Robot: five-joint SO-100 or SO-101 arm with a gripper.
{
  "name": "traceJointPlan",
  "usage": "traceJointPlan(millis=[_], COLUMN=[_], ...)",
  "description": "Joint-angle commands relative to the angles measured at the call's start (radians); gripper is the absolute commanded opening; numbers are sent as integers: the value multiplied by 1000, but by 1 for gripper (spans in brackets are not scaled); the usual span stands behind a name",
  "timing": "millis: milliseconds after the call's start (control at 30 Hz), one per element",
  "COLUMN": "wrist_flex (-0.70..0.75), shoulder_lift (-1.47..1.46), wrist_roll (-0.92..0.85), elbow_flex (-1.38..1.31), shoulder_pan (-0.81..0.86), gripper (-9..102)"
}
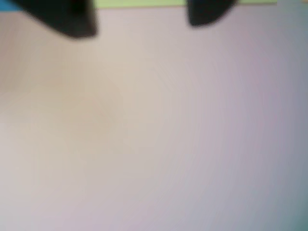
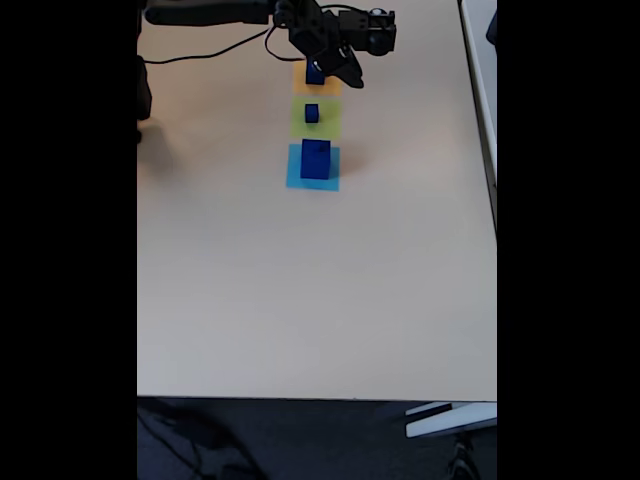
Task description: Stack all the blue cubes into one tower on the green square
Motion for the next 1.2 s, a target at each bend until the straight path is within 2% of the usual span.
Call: traceJointPlan(millis=[0,200,467,1167], wrist_flex=[-20,-75,-264,-308], shoulder_lift=[11,21,34,95], wrist_roll=[28,94,126,74], elbow_flex=[20,150,356,494], shoulder_pan=[-37,-91,-117,-87], gripper=[11,19,28,26])
